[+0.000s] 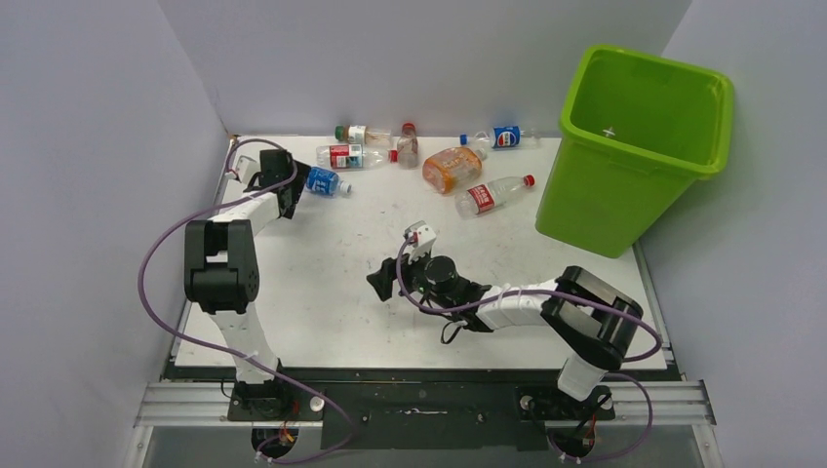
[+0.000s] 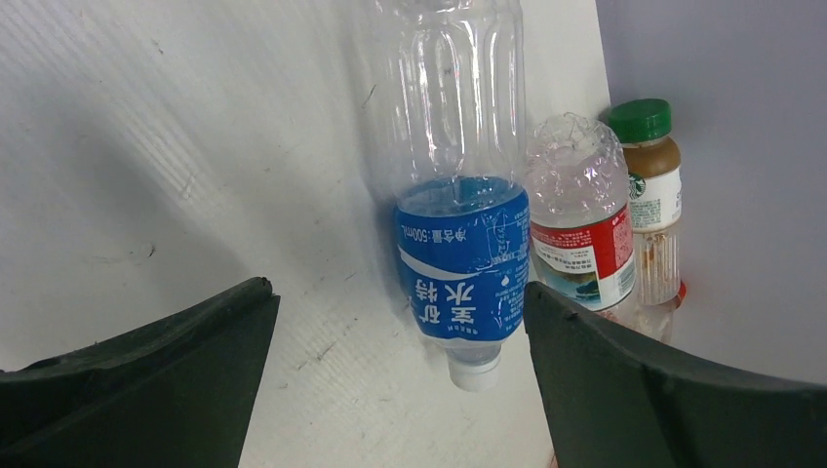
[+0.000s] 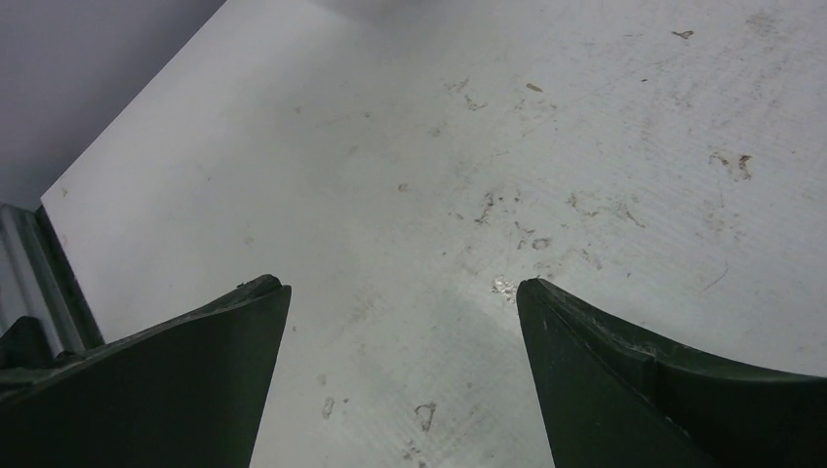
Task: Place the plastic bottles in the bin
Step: Pick up the plastic bottle at the center of the board.
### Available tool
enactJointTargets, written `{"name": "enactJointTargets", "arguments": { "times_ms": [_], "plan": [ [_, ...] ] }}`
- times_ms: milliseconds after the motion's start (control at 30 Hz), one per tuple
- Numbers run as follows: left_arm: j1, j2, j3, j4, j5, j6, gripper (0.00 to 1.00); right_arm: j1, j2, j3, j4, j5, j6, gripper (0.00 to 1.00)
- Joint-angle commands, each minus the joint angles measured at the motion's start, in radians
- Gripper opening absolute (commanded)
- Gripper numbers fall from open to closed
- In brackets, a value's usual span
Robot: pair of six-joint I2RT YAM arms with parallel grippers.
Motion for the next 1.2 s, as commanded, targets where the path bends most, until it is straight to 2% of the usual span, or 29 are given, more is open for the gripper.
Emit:
{"name": "enactJointTargets", "arguments": {
  "times_ms": [0,267,500,533,667,733,867,933,1000,1067,1167],
  "plan": [
    [0.011,0.049,0.106,0.026,0.043,-0.049,0.96,0.080,-0.092,-0.023,-0.051,0.058,-0.015,0.90],
    [0.010,0.212,0.288,-0.060,0.039,-0.016,0.96,0.139,-0.113,0.004,-0.161,0.080,-0.007,0.90],
    [0.010,0.289,0.327,-0.074,0.054,0.002,1.00,0.144,-0.175,0.021,-0.230,0.096,-0.020,0.90],
    [0.011,0.301,0.342,-0.083,0.056,0.007,0.98,0.144,-0.186,0.021,-0.237,0.096,-0.022,0.90],
    [0.011,0.348,0.391,-0.118,0.062,0.025,0.89,0.144,-0.221,0.024,-0.269,0.099,-0.022,0.90],
    [0.011,0.356,0.385,-0.108,0.067,0.028,0.81,0.144,-0.240,0.025,-0.280,0.100,-0.023,0.90],
    [0.011,0.342,0.314,-0.035,0.094,0.023,0.58,0.144,-0.268,0.015,-0.287,0.119,-0.031,0.90],
    [0.011,0.319,0.269,0.010,0.106,0.020,0.43,0.144,-0.273,0.015,-0.299,0.128,-0.034,0.90],
    [0.011,0.277,0.224,0.056,0.124,0.015,0.33,0.145,-0.287,0.011,-0.308,0.135,-0.036,0.90],
    [0.011,0.222,0.171,0.112,0.151,0.003,0.28,0.146,-0.309,0.005,-0.313,0.148,-0.041,0.90],
    [0.010,0.086,0.054,0.197,0.196,-0.030,0.24,0.147,-0.354,0.002,-0.325,0.184,-0.069,0.90]
  ]
}}
